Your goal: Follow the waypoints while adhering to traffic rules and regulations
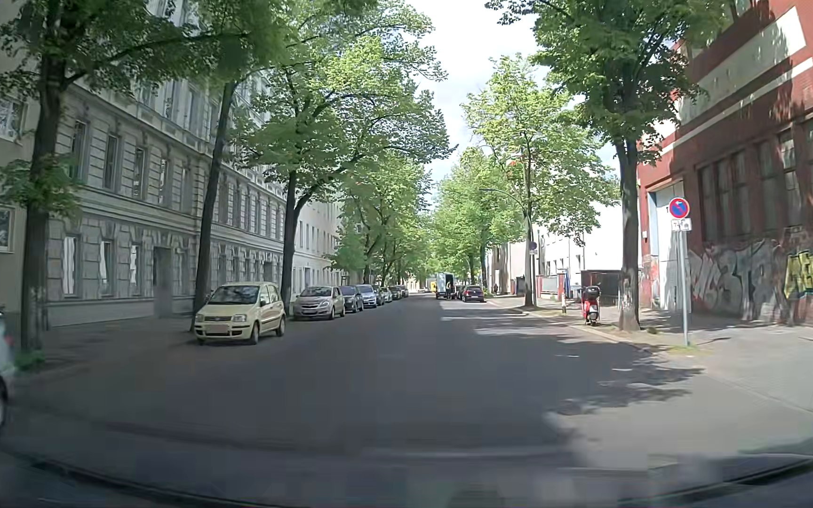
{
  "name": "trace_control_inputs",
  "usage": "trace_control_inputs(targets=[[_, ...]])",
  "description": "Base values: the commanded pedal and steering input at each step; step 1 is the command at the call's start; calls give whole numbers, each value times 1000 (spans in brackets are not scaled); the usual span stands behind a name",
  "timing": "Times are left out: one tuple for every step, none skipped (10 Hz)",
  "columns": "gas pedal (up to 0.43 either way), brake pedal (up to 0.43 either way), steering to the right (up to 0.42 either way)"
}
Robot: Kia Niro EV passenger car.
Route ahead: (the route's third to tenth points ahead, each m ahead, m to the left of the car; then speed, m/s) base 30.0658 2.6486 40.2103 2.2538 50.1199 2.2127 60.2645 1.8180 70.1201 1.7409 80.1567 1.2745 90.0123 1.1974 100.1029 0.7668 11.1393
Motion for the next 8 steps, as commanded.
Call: trace_control_inputs(targets=[[0,18,-2],[0,18,-2],[0,18,-2],[0,18,-2],[0,18,-2],[0,18,-2],[0,18,-1],[0,18,1]])
